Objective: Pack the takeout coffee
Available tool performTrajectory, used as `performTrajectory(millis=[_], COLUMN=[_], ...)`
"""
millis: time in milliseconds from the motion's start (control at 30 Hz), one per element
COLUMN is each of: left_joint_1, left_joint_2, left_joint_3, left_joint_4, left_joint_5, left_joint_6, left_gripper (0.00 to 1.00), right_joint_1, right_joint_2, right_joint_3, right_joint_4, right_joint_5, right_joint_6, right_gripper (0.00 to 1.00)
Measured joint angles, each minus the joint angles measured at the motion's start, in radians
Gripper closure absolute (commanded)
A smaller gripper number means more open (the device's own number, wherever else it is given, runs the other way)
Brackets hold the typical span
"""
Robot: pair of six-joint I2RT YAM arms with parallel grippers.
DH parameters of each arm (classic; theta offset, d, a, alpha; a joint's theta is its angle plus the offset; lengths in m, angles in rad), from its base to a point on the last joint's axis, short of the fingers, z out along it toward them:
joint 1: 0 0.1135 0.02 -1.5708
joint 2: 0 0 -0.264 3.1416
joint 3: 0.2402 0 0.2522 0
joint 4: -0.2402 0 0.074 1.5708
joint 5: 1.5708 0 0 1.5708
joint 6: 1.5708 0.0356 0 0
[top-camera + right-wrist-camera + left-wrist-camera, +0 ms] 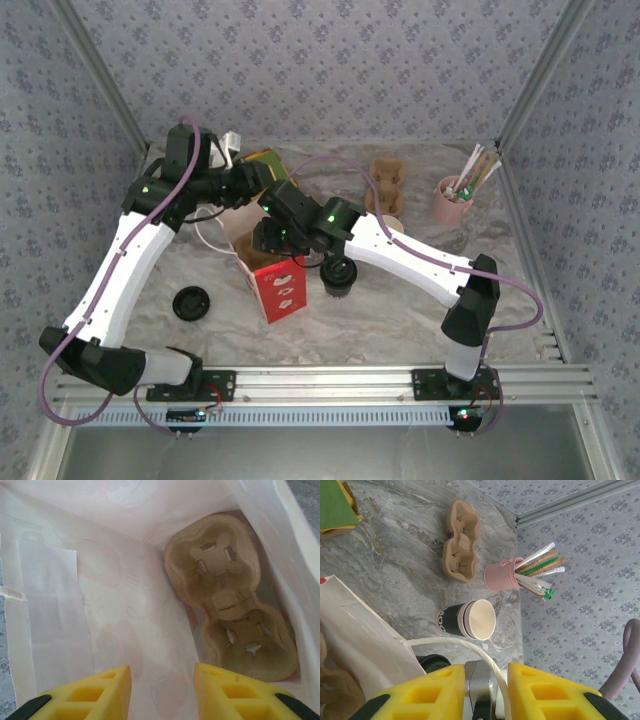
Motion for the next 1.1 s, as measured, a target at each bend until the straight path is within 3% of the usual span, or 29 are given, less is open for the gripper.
performTrajectory(millis=[600,1100], left_joint_1=[0.014,0.014], left_joint_2=[-0.021,-0.021], left_joint_3=[-0.013,-0.013], left_joint_4=[-0.055,-0.056], left_joint_5=[-0.083,-0.087], left_joint_6=[0.042,0.049], left_gripper=[0.71,0.71], right_joint_1=[0.003,0.029], right_joint_2=[-0.037,-0.073], right_joint_3=[-0.031,-0.014], right_joint_4=[0.001,0.018], right_joint_5=[0.027,0.073], right_joint_6=[-0.011,-0.105], right_gripper=[0.61,0.61])
